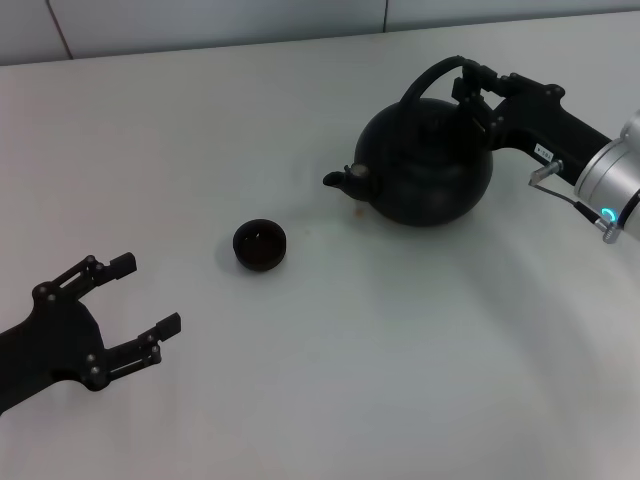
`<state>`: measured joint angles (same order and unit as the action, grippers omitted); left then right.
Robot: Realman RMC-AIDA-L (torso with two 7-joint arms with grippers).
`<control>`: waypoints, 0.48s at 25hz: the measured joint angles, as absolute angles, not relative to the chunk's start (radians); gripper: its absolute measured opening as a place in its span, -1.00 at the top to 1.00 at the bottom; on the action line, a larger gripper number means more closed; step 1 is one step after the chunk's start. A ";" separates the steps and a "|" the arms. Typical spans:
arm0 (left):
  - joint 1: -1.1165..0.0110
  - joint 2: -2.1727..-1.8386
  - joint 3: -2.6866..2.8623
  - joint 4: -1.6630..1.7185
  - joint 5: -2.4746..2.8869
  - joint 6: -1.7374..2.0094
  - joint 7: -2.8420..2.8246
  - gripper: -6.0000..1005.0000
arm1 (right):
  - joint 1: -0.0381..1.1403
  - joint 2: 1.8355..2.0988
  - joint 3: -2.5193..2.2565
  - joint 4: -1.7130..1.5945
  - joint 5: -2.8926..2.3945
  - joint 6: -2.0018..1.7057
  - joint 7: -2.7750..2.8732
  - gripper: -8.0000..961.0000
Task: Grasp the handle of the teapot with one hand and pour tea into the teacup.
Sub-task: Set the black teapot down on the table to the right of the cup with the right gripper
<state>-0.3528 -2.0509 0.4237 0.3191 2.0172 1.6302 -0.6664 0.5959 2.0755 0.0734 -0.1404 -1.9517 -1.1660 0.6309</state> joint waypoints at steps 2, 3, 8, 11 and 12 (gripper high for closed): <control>-0.353 -2.051 0.423 0.319 2.017 1.631 -0.667 -0.71 | 0.595 2.076 0.077 -0.143 -1.951 -1.167 0.630 0.33; -0.353 -2.051 0.423 0.319 2.017 1.631 -0.667 -0.71 | 0.595 2.076 0.077 -0.143 -1.951 -1.167 0.630 0.30; -0.353 -2.051 0.423 0.319 2.017 1.632 -0.667 -0.71 | 0.594 2.077 0.072 -0.147 -1.950 -1.170 0.630 0.15; -0.353 -2.051 0.423 0.319 2.017 1.632 -0.667 -0.71 | 0.594 2.077 0.069 -0.147 -1.950 -1.171 0.630 -0.30; -0.353 -2.051 0.423 0.319 2.017 1.632 -0.667 -0.71 | 0.594 2.077 0.069 -0.147 -1.949 -1.171 0.630 -0.30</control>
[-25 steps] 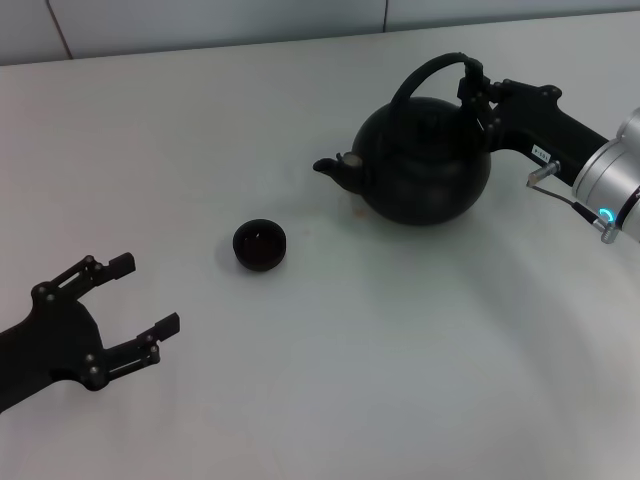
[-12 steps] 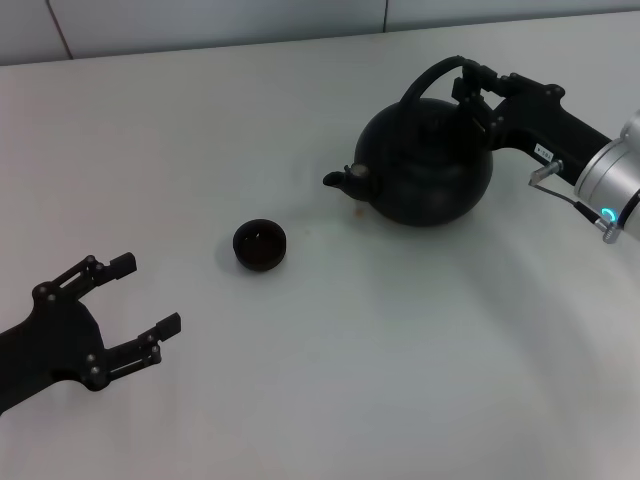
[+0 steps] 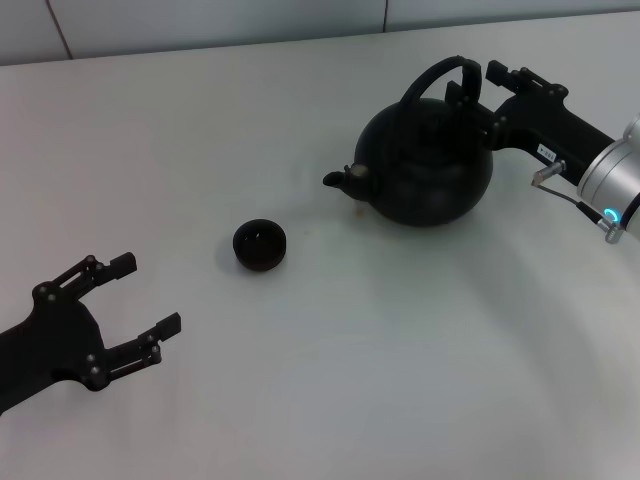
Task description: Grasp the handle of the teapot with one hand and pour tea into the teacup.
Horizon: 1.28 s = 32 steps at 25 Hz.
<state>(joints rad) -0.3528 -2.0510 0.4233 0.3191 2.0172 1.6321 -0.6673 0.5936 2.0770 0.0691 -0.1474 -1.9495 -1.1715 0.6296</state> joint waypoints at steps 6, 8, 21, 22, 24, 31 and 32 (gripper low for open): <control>-0.353 -2.052 0.423 0.319 2.017 1.632 -0.667 -0.71 | 0.589 2.077 0.069 -0.148 -1.949 -1.181 0.629 -0.34; -0.353 -2.052 0.423 0.319 2.017 1.632 -0.667 -0.71 | 0.570 2.077 0.070 -0.152 -1.949 -1.231 0.627 -0.34; -0.353 -2.052 0.427 0.319 2.017 1.631 -0.667 -0.71 | 0.398 2.075 0.066 -0.206 -1.977 -1.620 0.636 -0.33; -0.353 -2.052 0.427 0.319 2.017 1.631 -0.667 -0.71 | 0.398 2.075 0.066 -0.206 -1.977 -1.620 0.636 -0.33; -0.353 -2.052 0.429 0.319 2.018 1.631 -0.667 -0.71 | 0.381 2.075 0.066 -0.243 -2.014 -1.692 0.667 -0.33; -0.356 -2.052 0.430 0.319 2.022 1.629 -0.669 -0.71 | 0.400 2.053 0.041 -0.438 -2.251 -1.797 0.878 -0.33; -0.356 -2.052 0.430 0.319 2.022 1.629 -0.669 -0.71 | 0.400 2.053 0.041 -0.438 -2.251 -1.797 0.878 -0.33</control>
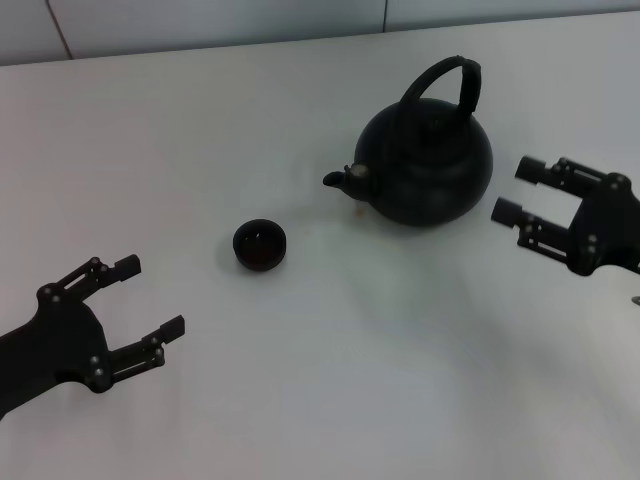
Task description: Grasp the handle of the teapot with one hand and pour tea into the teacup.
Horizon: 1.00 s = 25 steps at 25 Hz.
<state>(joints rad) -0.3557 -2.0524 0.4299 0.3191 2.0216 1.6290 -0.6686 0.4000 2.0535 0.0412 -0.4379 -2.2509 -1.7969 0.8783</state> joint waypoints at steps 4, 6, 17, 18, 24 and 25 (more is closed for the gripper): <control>-0.357 -2.052 0.431 0.319 2.024 1.629 -0.669 -0.71 | 0.421 2.031 -0.078 -0.464 -2.287 -1.786 0.914 -0.32; -0.358 -2.053 0.431 0.319 2.025 1.629 -0.669 -0.71 | 0.427 2.031 -0.178 -0.491 -2.288 -1.777 0.933 -0.32; -0.371 -2.056 0.433 0.325 2.026 1.626 -0.682 -0.71 | 0.425 2.037 -0.301 -0.572 -2.301 -1.796 0.988 -0.61; -0.371 -2.056 0.433 0.325 2.026 1.626 -0.682 -0.71 | 0.425 2.037 -0.301 -0.572 -2.301 -1.796 0.988 -0.61; -0.371 -2.056 0.433 0.326 2.026 1.625 -0.682 -0.71 | 0.421 2.037 -0.321 -0.574 -2.301 -1.793 0.988 -0.61; -0.371 -2.056 0.433 0.326 2.026 1.625 -0.682 -0.71 | 0.423 2.037 -0.326 -0.574 -2.302 -1.792 0.989 -0.61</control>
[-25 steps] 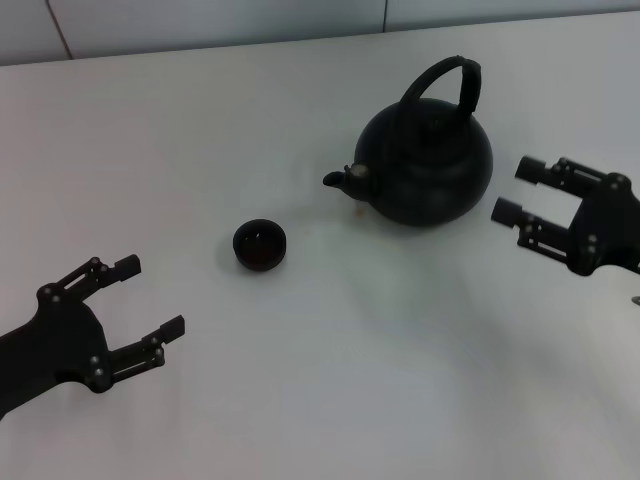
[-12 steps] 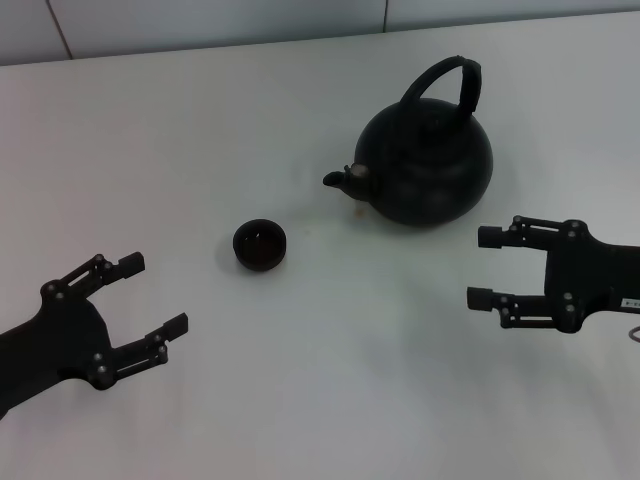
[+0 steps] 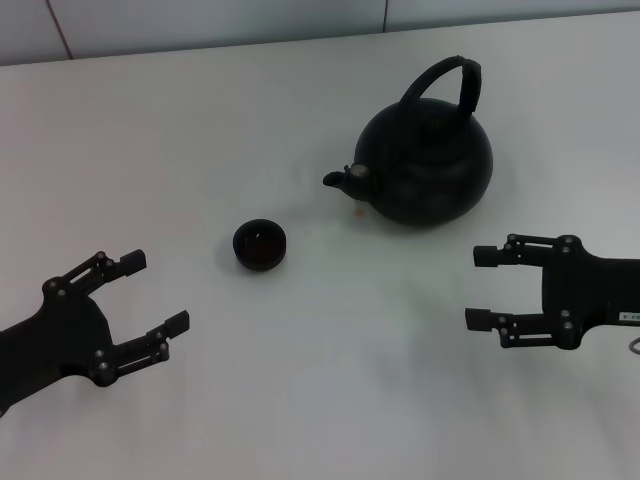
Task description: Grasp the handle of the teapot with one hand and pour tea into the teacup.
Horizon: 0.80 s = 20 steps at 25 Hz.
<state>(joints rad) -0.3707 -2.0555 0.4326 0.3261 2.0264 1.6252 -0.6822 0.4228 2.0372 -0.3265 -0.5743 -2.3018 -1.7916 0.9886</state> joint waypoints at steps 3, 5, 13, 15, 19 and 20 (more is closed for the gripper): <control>-0.370 -2.055 0.433 0.326 2.026 1.626 -0.683 -0.71 | 0.427 2.038 -0.329 -0.575 -2.303 -1.788 0.989 -0.61; -0.370 -2.055 0.433 0.326 2.026 1.626 -0.683 -0.71 | 0.429 2.039 -0.330 -0.572 -2.304 -1.782 0.989 -0.61; -0.399 -2.056 0.590 0.329 2.029 1.627 -0.704 -0.71 | 0.432 2.050 -0.330 -0.576 -2.303 -1.776 0.987 -0.61; -0.403 -2.057 0.598 0.330 2.028 1.625 -0.712 -0.71 | 0.433 2.050 -0.330 -0.577 -2.303 -1.776 0.986 -0.61; -0.401 -2.057 0.594 0.330 2.024 1.624 -0.712 -0.71 | 0.432 2.051 -0.330 -0.577 -2.303 -1.776 0.984 -0.61; -0.401 -2.057 0.594 0.330 2.024 1.625 -0.712 -0.71 | 0.432 2.051 -0.330 -0.577 -2.303 -1.776 0.984 -0.61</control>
<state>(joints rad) -0.4008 -2.0570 0.5942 0.3299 2.0237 1.6245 -0.7118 0.4322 2.0508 -0.3298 -0.5768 -2.3033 -1.7762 0.9839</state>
